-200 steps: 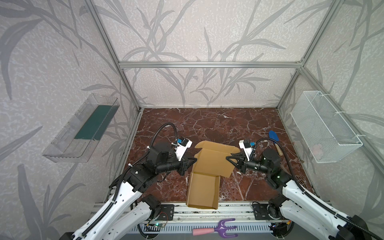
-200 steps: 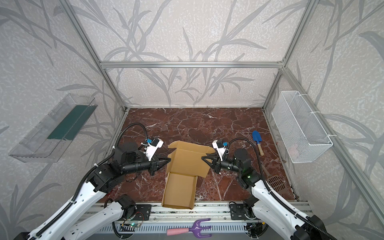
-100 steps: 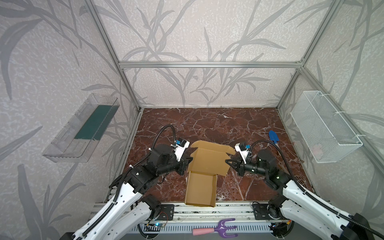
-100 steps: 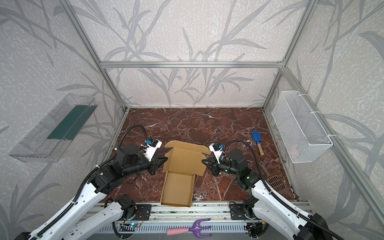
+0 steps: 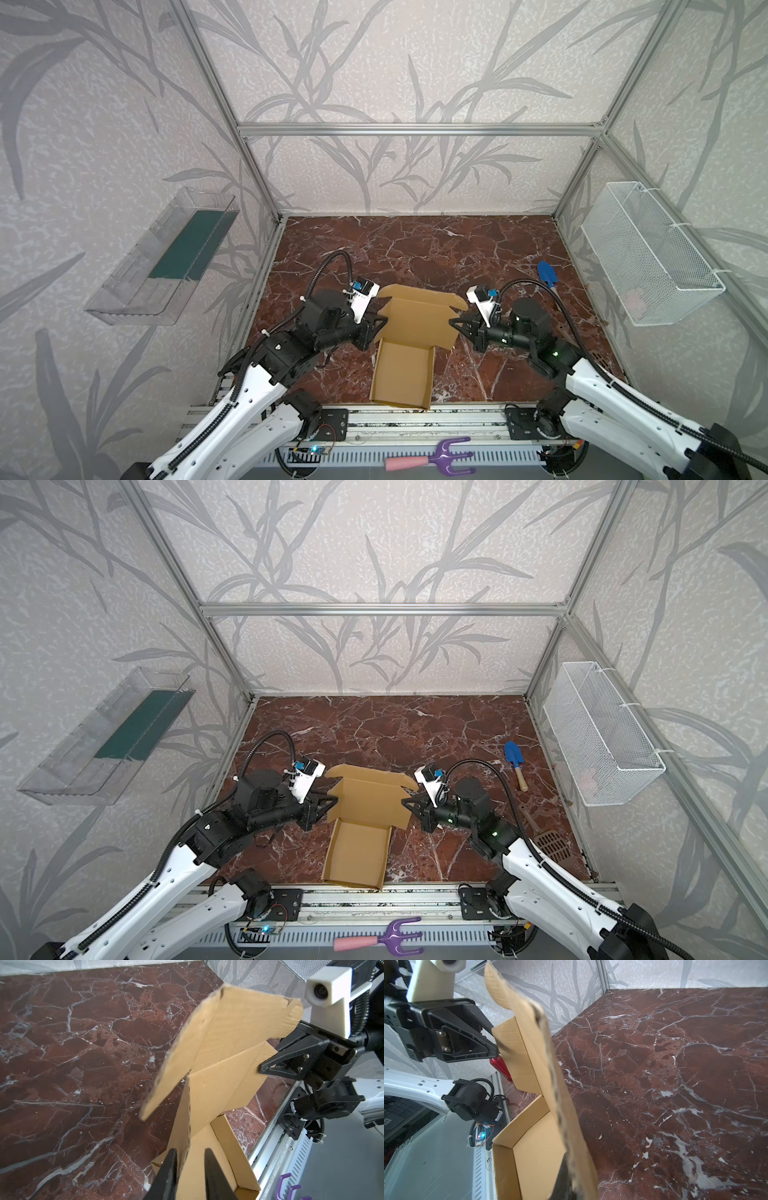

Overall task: Fold the paper box
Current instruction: 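Grasp the lid flap edge with the right gripper while the left holds, then lower the box onto the table with both grippers holding the lid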

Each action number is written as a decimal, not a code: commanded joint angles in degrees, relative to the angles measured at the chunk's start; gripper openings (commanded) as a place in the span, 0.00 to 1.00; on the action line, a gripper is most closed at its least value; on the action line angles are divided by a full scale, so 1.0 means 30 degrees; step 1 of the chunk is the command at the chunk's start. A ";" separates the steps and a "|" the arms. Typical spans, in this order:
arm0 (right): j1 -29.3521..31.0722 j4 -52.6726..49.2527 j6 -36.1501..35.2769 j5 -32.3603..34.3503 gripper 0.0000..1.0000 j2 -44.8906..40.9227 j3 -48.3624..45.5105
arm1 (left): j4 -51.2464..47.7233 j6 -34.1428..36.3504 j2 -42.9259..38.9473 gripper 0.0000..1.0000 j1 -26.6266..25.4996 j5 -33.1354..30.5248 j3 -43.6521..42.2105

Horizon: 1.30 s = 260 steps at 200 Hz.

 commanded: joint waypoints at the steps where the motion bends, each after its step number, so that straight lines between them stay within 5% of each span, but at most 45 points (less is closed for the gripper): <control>1: 0.0139 0.0002 -0.0258 -0.0193 0.00 -0.0110 0.0671 | 0.0158 0.0384 -0.0029 0.30 -0.0067 -0.0108 -0.0095; 53: 0.0291 0.0350 -0.0234 -0.1091 0.00 -0.0009 0.0671 | 0.0814 0.0333 0.0693 0.34 0.0071 0.0000 0.0052; 161: 0.0340 0.0019 -0.0640 -0.1316 0.00 0.0036 0.0792 | 0.1008 0.0305 0.1409 0.29 0.0736 -0.1266 0.0242; 226: 0.0365 0.0161 -0.0587 -0.1506 0.00 0.0065 0.0788 | 0.1304 0.0025 0.1379 0.12 0.1121 -0.0911 0.0127; 260: 0.0366 0.0250 -0.0520 -0.1565 0.00 0.0036 0.0744 | 0.1611 -0.0236 0.1502 0.12 0.1277 -0.0518 0.0054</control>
